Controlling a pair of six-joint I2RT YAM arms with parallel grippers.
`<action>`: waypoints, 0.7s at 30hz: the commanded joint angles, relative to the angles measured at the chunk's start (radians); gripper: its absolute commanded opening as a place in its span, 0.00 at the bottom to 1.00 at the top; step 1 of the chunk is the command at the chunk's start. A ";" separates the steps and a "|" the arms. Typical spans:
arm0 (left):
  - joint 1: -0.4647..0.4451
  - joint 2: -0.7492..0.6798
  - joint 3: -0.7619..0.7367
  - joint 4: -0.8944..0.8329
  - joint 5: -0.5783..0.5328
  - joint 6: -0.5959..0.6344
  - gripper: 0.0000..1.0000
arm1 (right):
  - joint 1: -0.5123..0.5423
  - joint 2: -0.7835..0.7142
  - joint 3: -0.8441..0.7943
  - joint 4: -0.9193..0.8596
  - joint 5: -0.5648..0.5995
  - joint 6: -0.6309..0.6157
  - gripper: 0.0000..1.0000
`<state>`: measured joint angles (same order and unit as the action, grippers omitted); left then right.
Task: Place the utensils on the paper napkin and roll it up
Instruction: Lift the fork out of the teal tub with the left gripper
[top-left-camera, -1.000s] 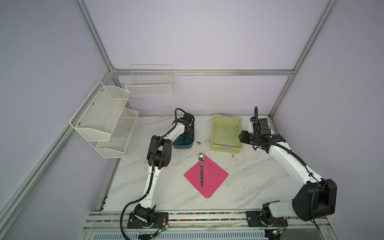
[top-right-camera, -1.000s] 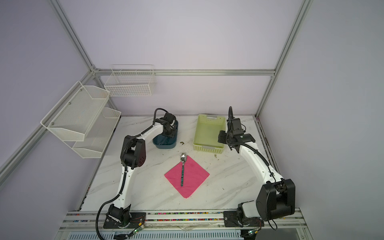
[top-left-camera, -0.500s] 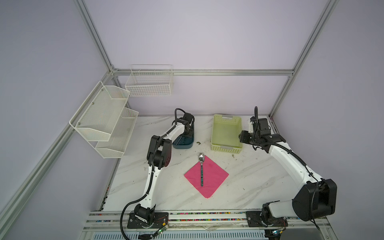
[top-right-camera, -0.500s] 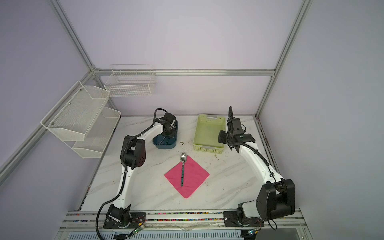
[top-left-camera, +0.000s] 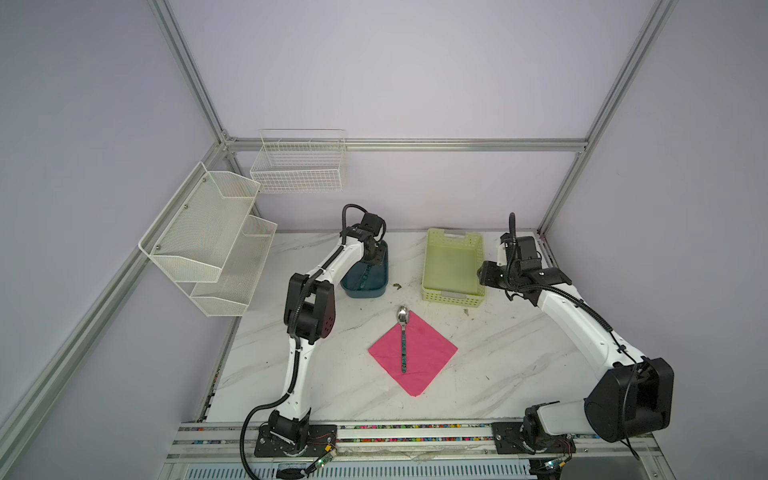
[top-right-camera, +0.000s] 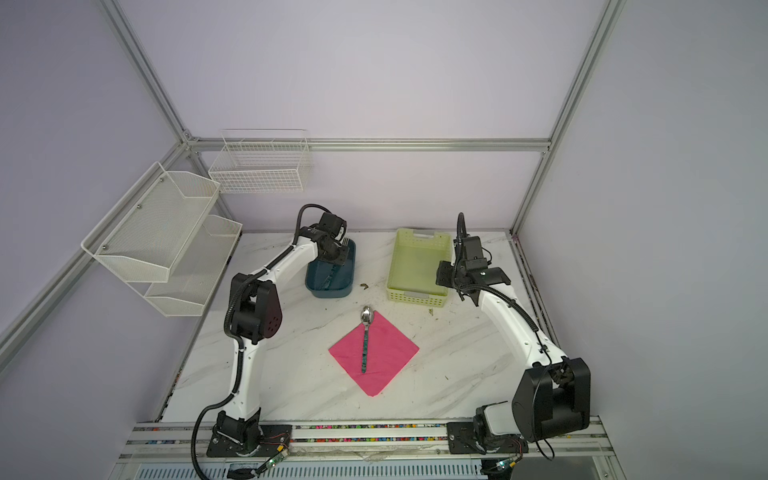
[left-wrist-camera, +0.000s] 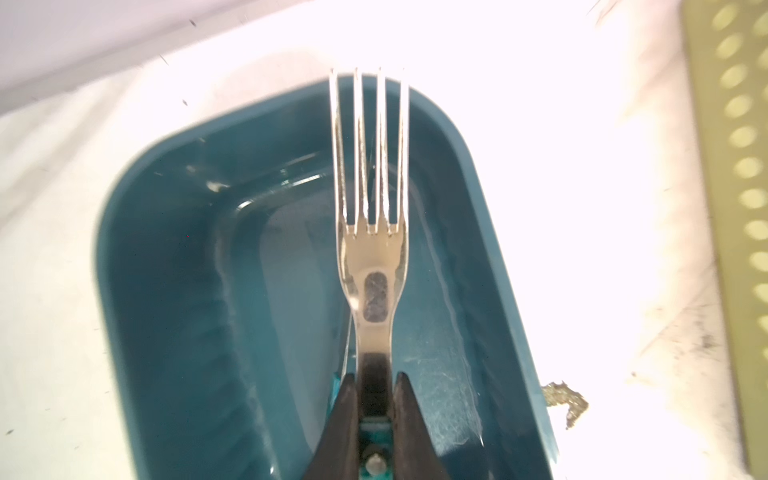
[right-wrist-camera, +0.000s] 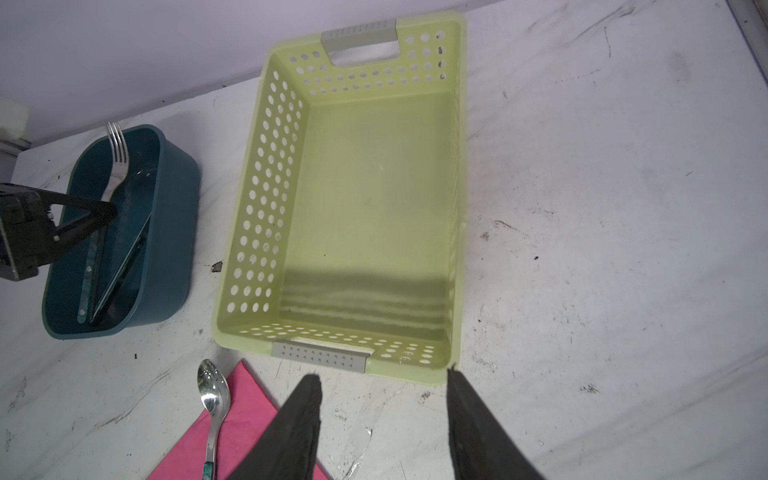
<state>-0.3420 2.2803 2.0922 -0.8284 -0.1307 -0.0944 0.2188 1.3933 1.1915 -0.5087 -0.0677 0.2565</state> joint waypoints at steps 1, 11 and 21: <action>0.006 -0.066 0.051 -0.008 0.024 -0.018 0.07 | -0.002 -0.015 0.023 0.001 -0.002 0.003 0.52; 0.003 -0.152 0.037 -0.037 0.061 -0.033 0.04 | -0.003 -0.063 0.021 -0.005 -0.005 0.009 0.51; -0.020 -0.288 -0.083 -0.040 0.132 -0.102 0.02 | -0.003 -0.098 0.007 -0.004 -0.021 0.015 0.51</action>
<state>-0.3473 2.0731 2.0655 -0.8780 -0.0345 -0.1516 0.2188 1.3273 1.1915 -0.5091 -0.0750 0.2584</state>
